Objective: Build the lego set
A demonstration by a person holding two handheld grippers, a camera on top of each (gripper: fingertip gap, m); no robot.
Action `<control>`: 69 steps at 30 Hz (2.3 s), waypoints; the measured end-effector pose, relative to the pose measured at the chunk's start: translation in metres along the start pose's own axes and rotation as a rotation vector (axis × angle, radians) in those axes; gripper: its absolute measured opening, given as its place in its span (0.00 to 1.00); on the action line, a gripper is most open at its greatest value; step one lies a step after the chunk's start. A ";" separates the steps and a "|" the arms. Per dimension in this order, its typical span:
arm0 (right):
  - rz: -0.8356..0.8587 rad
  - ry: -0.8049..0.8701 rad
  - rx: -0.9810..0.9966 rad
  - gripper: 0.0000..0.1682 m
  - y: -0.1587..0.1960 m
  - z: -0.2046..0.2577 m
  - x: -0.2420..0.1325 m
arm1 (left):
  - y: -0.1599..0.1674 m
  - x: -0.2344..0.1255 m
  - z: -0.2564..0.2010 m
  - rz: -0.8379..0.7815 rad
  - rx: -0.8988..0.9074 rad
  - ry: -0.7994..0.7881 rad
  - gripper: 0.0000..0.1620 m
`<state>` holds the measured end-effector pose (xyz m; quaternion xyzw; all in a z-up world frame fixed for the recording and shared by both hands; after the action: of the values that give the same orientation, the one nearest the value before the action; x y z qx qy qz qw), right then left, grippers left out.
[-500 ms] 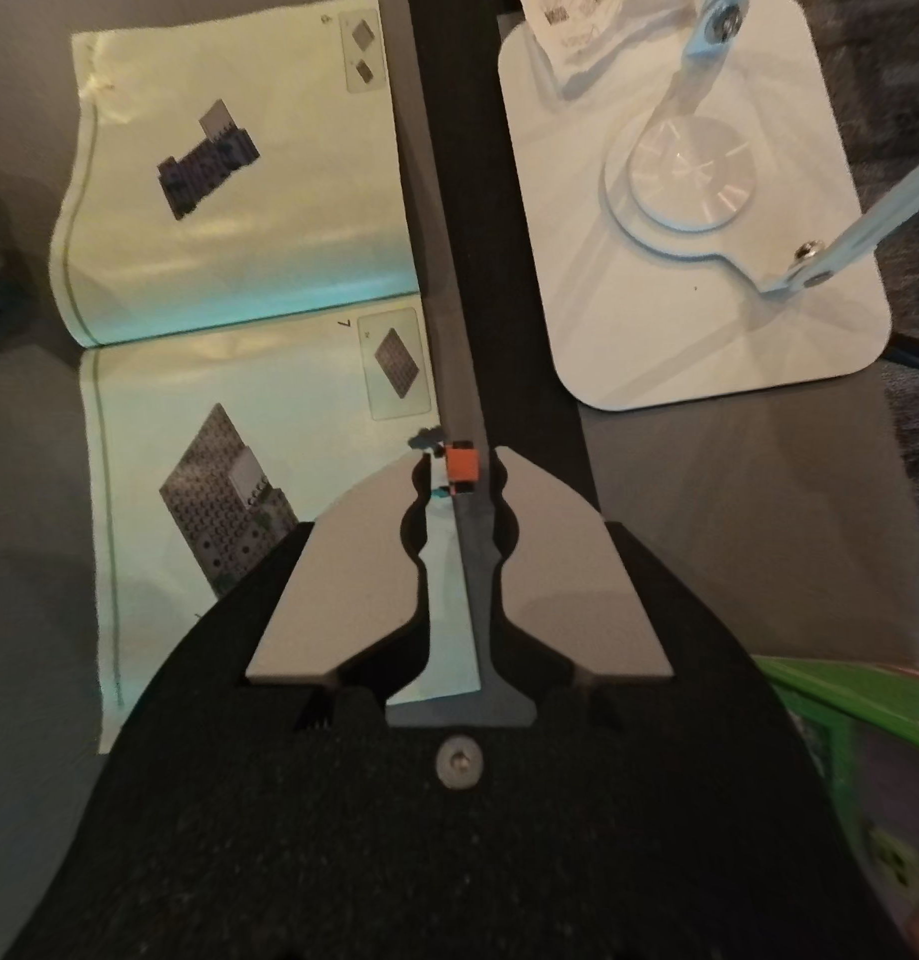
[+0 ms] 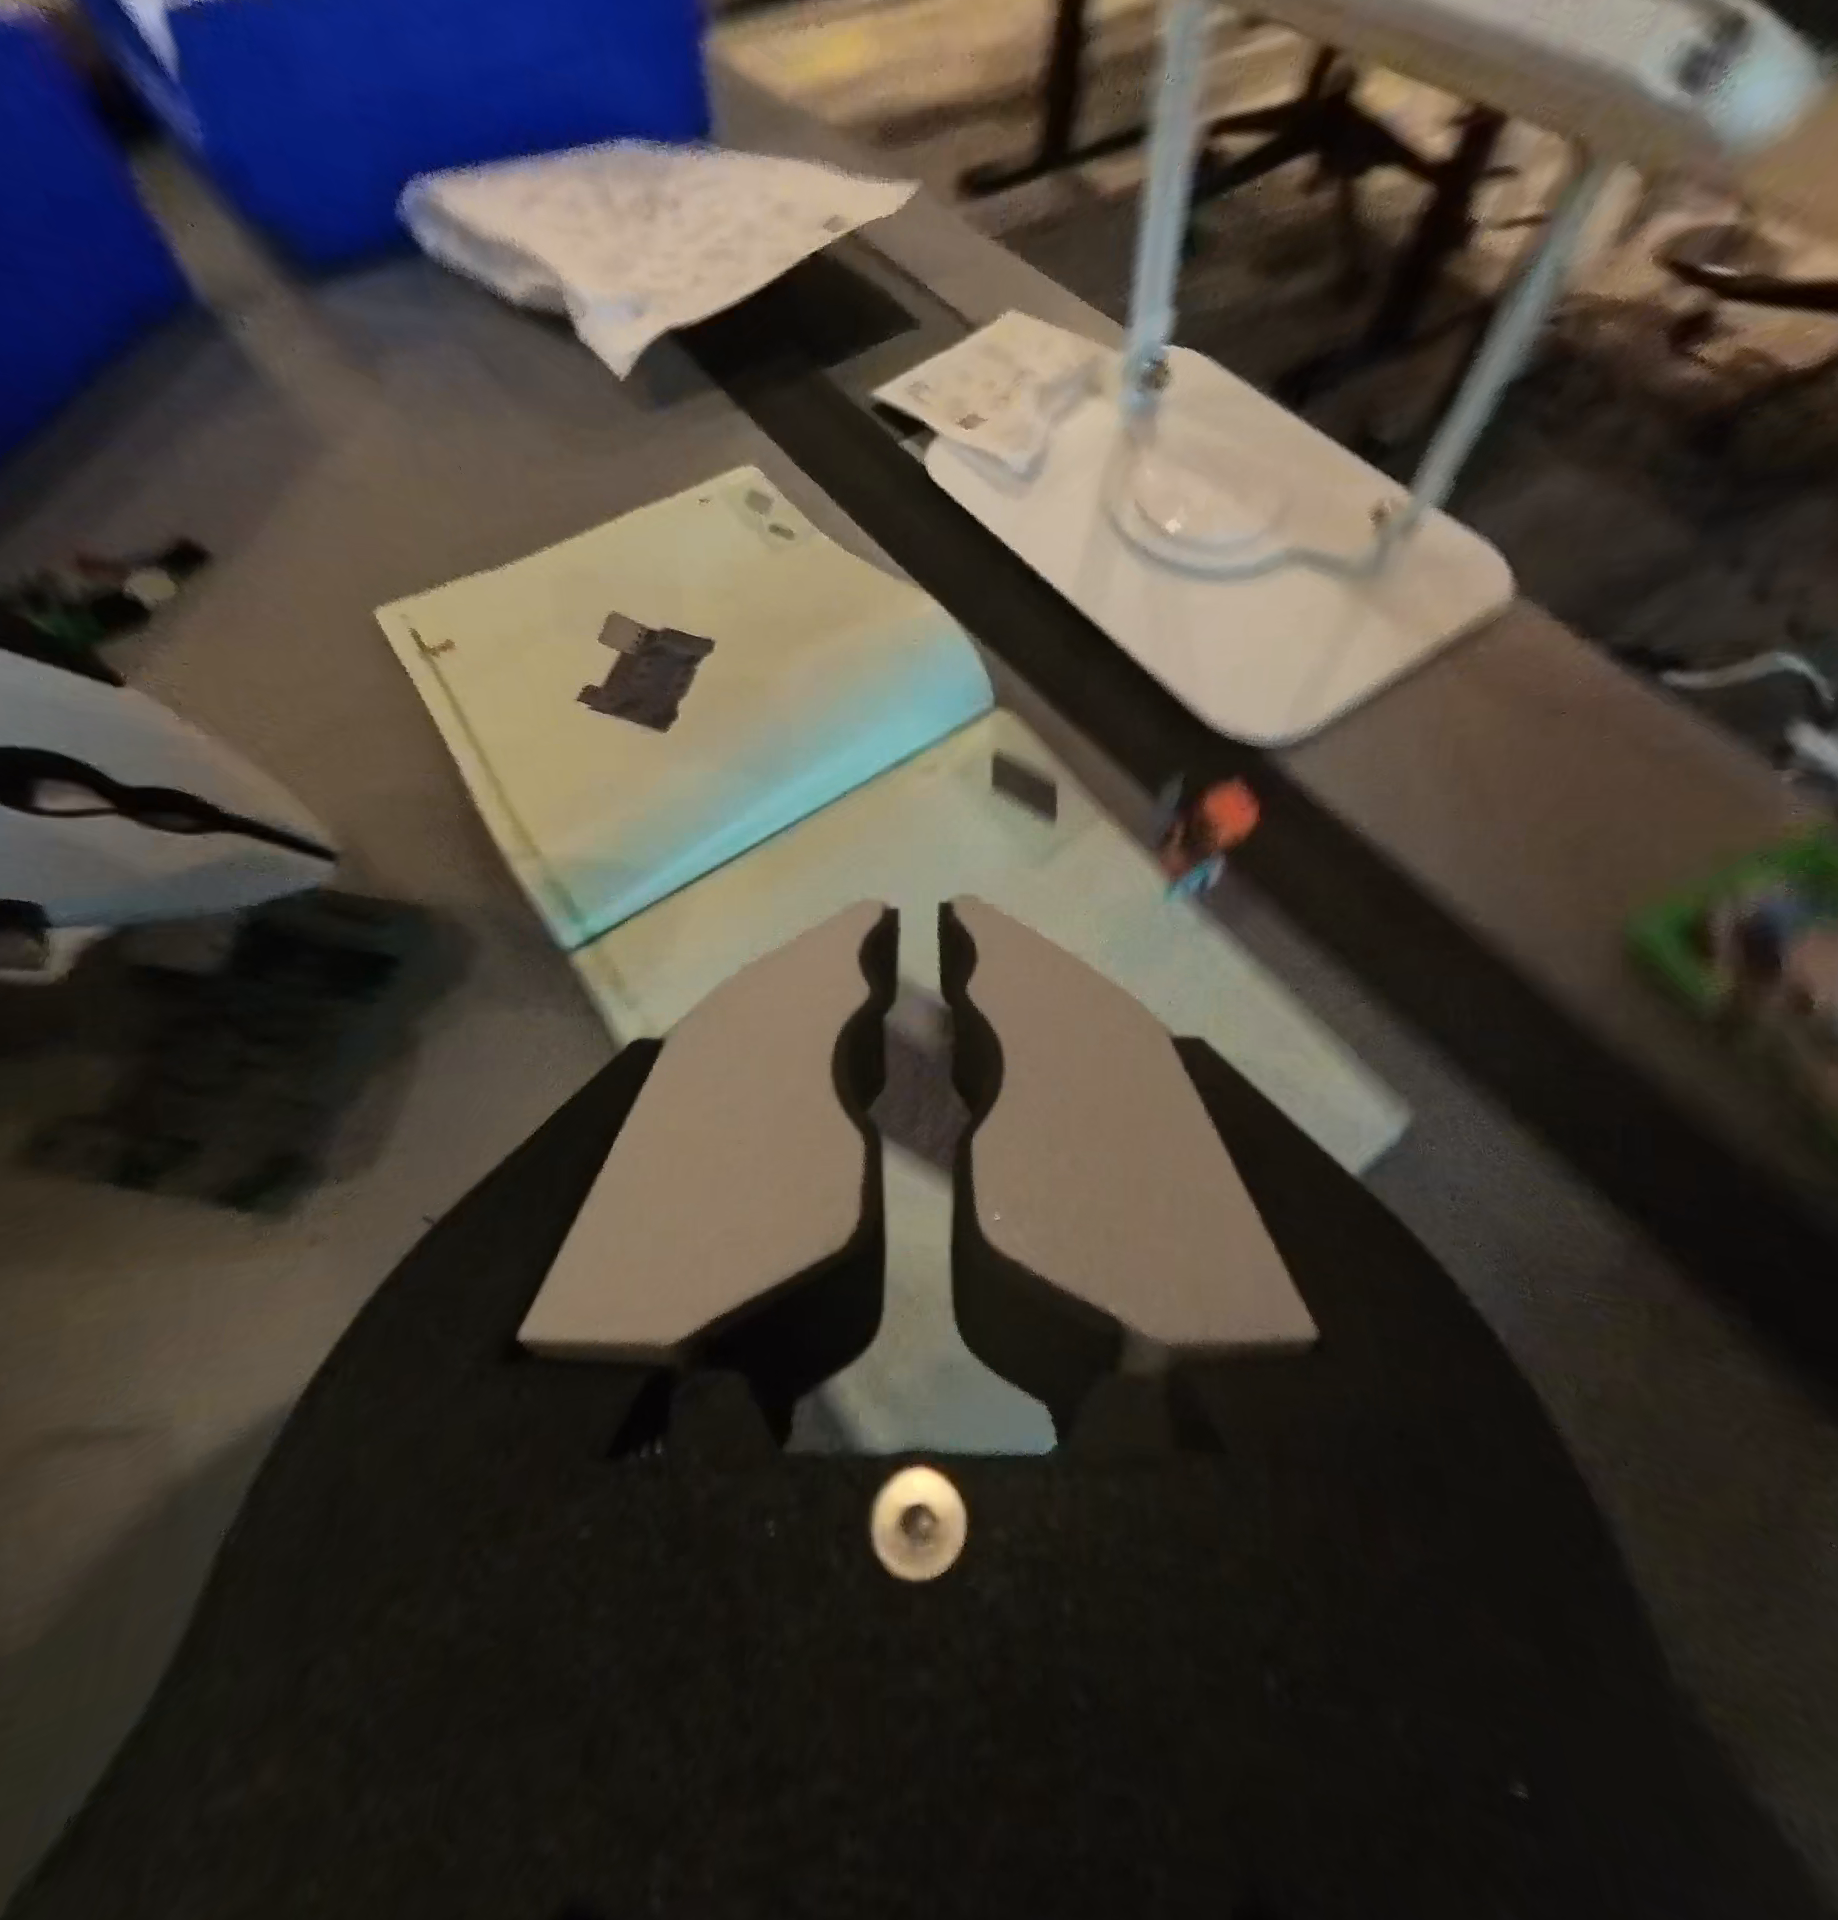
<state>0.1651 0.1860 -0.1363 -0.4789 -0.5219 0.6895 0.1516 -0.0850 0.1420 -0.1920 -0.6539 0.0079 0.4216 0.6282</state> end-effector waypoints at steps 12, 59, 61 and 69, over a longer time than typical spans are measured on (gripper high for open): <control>-0.070 0.239 0.210 0.00 0.065 0.080 -0.072 | -0.008 -0.016 -0.013 -0.052 0.036 0.005 0.00; -0.246 0.754 0.322 0.00 0.106 0.052 -0.099 | 0.036 -0.036 0.018 -0.163 0.043 -0.126 0.01; -0.246 0.748 0.316 0.00 0.105 0.053 -0.097 | 0.036 -0.037 0.018 -0.166 0.046 -0.132 0.01; -0.275 0.664 0.255 0.00 0.101 0.064 -0.092 | 0.036 -0.042 0.026 -0.173 -0.019 -0.133 0.00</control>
<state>0.1874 0.0425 -0.1774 -0.5790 -0.4139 0.5294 0.4618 -0.1460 0.1342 -0.1936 -0.6287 -0.0943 0.4085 0.6549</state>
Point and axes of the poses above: each gripper's, where its closed fingertips meet, x out along the fingers, y out of its underside, z = x × y across the jaws, the point moved 9 cm from there along -x, back along the fingers, and after that the axes turned 3 degrees about y, right-handed, at the moved point
